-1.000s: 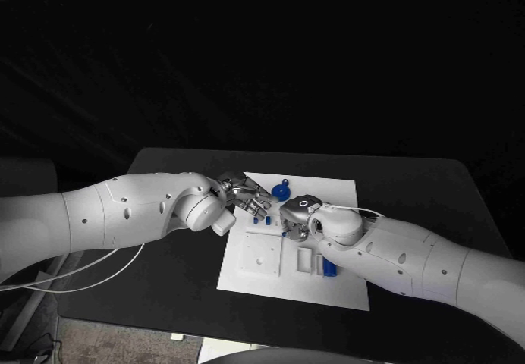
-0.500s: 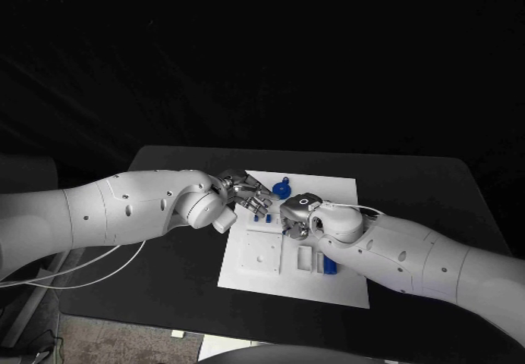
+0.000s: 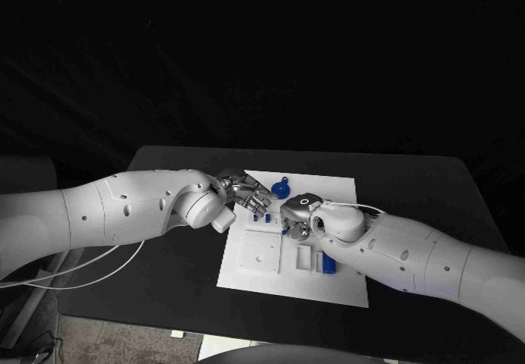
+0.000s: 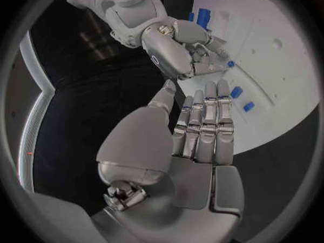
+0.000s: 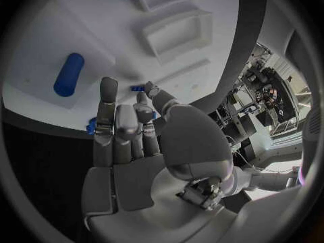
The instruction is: Assemble the parts on the task board
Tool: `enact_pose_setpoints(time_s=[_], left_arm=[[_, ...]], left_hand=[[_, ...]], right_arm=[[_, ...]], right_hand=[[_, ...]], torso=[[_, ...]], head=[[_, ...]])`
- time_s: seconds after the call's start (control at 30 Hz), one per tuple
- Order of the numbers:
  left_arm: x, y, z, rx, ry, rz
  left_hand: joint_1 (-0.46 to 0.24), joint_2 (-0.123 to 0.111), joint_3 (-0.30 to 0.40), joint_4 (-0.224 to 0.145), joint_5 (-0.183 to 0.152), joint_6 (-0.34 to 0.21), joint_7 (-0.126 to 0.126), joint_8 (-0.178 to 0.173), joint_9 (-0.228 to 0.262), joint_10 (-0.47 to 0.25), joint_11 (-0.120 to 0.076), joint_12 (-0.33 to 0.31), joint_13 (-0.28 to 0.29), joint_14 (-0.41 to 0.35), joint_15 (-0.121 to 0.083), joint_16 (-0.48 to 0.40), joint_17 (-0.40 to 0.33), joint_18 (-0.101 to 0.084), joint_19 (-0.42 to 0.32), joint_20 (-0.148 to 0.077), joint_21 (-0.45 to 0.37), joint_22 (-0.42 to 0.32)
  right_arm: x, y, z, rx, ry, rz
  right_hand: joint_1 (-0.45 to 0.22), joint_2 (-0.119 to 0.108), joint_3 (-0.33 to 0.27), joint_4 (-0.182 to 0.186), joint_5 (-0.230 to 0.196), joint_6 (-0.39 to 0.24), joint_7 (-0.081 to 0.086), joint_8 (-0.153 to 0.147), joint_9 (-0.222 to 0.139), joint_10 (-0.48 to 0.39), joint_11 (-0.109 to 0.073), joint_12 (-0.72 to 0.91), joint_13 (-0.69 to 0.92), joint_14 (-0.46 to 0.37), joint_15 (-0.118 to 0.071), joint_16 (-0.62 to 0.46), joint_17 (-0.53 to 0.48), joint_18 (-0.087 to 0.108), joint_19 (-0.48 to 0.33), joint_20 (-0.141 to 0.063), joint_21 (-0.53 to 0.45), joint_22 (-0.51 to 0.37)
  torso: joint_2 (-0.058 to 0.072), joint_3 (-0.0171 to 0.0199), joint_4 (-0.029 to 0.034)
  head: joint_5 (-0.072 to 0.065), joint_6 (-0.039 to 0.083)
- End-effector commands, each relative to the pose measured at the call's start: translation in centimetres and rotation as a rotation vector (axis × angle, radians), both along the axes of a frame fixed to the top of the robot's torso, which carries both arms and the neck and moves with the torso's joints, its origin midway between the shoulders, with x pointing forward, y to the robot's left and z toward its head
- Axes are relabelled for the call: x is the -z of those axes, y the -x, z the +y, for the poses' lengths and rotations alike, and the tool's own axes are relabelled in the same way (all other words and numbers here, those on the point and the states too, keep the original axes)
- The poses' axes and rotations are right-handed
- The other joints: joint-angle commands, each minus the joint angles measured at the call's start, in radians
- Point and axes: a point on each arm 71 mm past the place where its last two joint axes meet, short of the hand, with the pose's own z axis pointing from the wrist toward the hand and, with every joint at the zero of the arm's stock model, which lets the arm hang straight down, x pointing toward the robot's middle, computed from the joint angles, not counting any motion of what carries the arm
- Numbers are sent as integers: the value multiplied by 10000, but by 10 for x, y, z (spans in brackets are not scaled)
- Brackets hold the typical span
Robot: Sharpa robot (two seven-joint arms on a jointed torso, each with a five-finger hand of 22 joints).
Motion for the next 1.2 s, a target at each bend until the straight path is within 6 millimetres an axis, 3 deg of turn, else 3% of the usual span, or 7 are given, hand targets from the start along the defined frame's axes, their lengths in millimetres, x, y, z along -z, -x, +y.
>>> enact_pose_setpoints(time_s=[0.03,0.7,1.2], left_arm=[[-1,0,-2,125,41,-29],[-1,0,-1,122,27,-15],[-1,0,-1,109,13,-17]], left_hand=[[-25,56,31,-55,-25,-82,-7,-23,1,-1,36,-16,-11,-8,40,-8,14,33,-59,-1,44,14],[-17,52,49,-80,-24,-92,-2,-24,1,-8,39,-16,-11,-13,41,-9,16,34,-67,-1,53,20],[-17,52,49,-80,-24,-92,-2,-24,1,-8,39,-16,-11,-13,41,-9,16,34,-67,-1,53,20]], right_arm=[[14,3,-9,145,757,451],[12,3,-12,277,577,130],[14,2,-13,334,806,421]], right_hand=[[-4,-43,-71,-2,-43,2,-44,19,13,-56,-18,-5,-7,-50,26,-41,1,51,-15,58,-20,60],[9,-110,-130,-11,-56,107,-80,12,15,-52,-47,-54,-63,-46,-6,-59,-12,9,10,3,-33,60],[-131,-346,-488,237,-38,-581,91,13,2,-270,72,-279,-271,-170,88,-235,-139,-63,-43,11,-178,-59]], torso=[[2,3,3],[6,-7,12],[1,-2,11]], head=[[-15,-3],[-37,-2],[-71,-14]])
